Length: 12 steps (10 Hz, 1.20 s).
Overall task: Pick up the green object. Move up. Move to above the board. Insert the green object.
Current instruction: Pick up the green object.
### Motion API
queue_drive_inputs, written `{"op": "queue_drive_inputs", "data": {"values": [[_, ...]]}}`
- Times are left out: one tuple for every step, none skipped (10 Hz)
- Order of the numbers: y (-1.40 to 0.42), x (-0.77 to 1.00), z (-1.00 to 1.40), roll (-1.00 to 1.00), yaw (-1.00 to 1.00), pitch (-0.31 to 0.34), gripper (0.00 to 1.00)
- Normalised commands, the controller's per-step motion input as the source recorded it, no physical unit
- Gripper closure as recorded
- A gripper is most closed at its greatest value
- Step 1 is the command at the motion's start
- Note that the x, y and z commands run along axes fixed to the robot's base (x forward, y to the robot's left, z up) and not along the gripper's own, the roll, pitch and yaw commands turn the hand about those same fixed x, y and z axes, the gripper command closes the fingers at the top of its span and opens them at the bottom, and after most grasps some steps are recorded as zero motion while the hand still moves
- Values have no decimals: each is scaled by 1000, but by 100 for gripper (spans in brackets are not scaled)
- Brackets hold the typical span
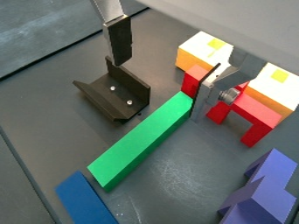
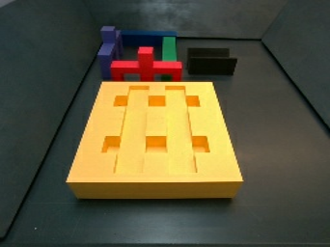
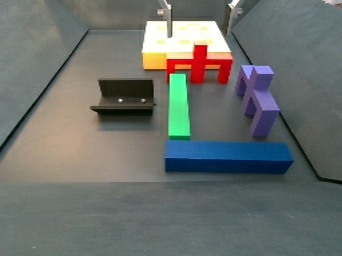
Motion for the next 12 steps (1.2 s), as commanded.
{"op": "queue_drive_inputs", "data": {"values": [[0,0,0,13,0,0,0],[-40,77,0,0,0,0,0],[-277,711,-314,-63,-151,0,0],[-211,1000,-986,-63,-49,-9,0],[0,883,-1000,0,-20,0,0],[0,783,-1000,0,-29,0,0],[0,637,-1000,0,0,0,0],[0,500,-1000,7,-34,0,0],[0,500,-1000,0,-14,0,0],[0,434,-1000,0,0,-14,0],[-126,111,-686,0,0,-94,0],[-263,-83,-706,71,0,-106,0]]}}
